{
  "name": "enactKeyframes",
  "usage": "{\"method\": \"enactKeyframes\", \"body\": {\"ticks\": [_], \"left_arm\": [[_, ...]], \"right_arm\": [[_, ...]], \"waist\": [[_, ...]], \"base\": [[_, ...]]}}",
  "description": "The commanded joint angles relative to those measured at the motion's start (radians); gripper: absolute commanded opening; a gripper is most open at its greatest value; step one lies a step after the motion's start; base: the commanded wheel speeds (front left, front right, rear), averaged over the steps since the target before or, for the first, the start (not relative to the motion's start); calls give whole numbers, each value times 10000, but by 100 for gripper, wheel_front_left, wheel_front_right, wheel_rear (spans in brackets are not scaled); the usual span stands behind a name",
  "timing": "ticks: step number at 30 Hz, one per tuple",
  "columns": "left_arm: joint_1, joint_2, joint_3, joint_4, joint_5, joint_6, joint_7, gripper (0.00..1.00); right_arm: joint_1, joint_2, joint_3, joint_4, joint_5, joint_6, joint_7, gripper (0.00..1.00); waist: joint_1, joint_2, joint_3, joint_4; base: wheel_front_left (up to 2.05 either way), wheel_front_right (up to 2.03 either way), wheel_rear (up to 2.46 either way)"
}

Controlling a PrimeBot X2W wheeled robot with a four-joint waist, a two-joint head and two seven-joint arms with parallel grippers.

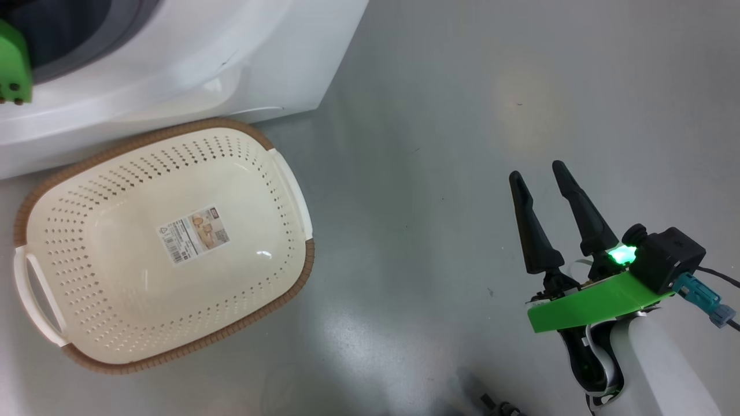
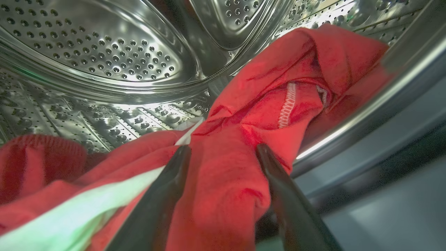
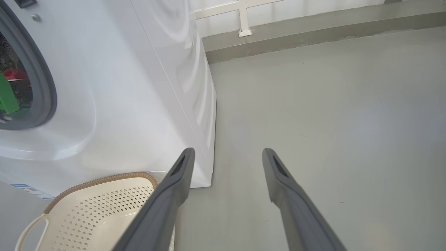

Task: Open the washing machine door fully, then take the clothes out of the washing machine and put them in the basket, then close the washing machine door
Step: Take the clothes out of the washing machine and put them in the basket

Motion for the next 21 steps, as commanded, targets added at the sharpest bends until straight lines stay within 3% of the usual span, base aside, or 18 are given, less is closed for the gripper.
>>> {"method": "enactKeyframes", "body": {"ticks": [1,8,9,11,21], "left_arm": [[-182,622,-67,-90,221,225,92,100],[-233,718,-179,38,202,569,307,100],[-212,690,-212,56,176,590,354,43],[-219,678,-246,69,155,604,357,0],[-89,500,-272,98,-106,569,148,0]], "right_arm": [[-52,-17,218,-272,151,73,-65,100],[-90,-16,228,-332,145,73,-65,100],[-100,-16,221,-328,137,73,-65,100],[-126,-16,217,-329,135,73,-65,100],[-173,-16,154,-316,57,73,-65,100]], "waist": [[-1,-1,11,-13],[-1,-1,27,46],[-1,-1,19,71],[-1,-1,17,89],[-1,-1,-122,235]], "base": [[0,0,0],[0,0,0],[0,0,0],[0,0,0],[0,0,0]]}}
